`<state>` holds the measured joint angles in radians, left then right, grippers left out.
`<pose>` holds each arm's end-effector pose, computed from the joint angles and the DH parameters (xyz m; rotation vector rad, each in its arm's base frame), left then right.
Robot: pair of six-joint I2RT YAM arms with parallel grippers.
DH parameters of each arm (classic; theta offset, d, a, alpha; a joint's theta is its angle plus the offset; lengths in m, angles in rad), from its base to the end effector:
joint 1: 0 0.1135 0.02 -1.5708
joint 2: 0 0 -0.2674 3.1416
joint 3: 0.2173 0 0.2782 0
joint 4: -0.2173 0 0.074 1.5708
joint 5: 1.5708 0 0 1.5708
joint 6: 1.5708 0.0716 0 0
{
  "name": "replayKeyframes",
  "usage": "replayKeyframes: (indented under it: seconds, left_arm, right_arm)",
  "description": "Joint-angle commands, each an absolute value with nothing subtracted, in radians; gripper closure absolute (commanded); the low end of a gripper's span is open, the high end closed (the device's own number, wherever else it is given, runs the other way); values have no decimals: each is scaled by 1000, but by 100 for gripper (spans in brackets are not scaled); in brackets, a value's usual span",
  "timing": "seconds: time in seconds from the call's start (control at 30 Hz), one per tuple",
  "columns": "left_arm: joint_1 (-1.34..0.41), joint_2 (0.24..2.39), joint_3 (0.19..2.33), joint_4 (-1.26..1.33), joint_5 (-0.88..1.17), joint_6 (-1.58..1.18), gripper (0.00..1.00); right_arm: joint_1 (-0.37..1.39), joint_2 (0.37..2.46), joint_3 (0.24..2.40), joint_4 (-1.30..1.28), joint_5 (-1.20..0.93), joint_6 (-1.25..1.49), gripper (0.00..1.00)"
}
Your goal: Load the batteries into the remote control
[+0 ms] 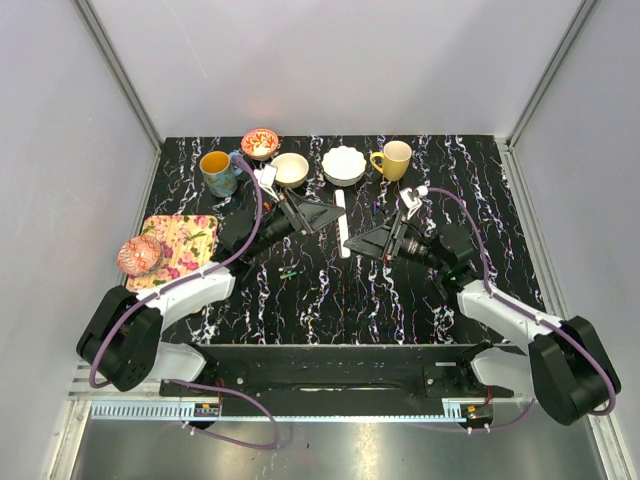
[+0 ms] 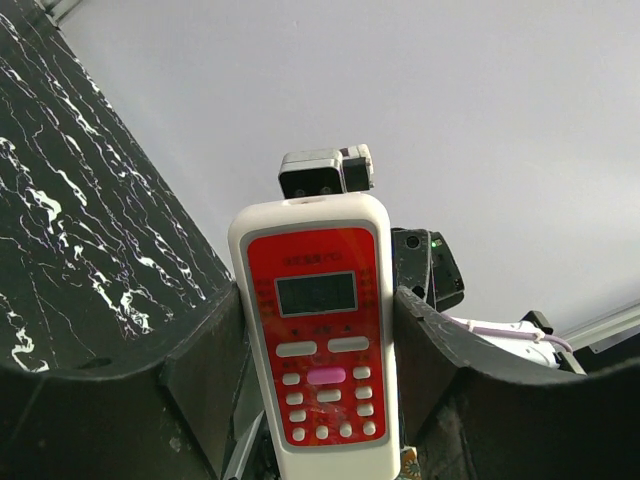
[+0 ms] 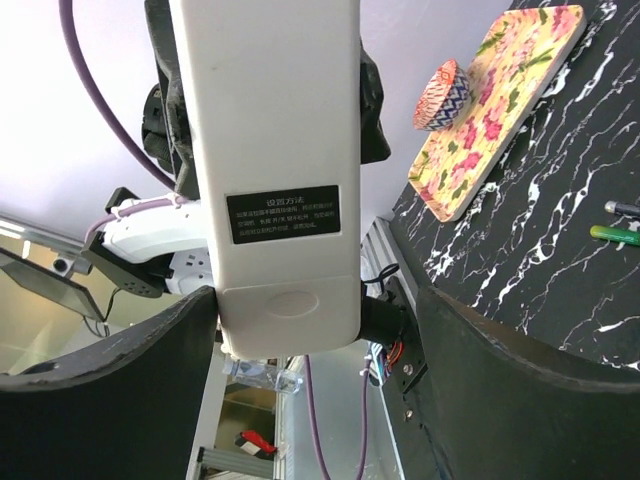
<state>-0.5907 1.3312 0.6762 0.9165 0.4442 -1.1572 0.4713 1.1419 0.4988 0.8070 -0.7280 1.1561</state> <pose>0.2673 -0.2163 0.2912 0.0045 1.5707 -1.7239 0.2349 0.1732 0.2626 -0.1386 1.7343 1.7753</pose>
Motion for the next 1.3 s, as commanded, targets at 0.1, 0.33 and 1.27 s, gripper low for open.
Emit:
replayKeyframes:
  seconds: [0.1,0.33,1.27]
  left_arm:
    - [-601,1348,713,1045,453,-1189,100]
    - [-604,1364,713,1060,443,-1198,100]
    - [-725,1222,1021,-20,114,-733,1]
  right_arm:
    - [474,1230,529,1052,-772,1262,17]
    - [488,1259,560,1092,-802,1276,25]
    - [624,977,914,-364,-255,391,100]
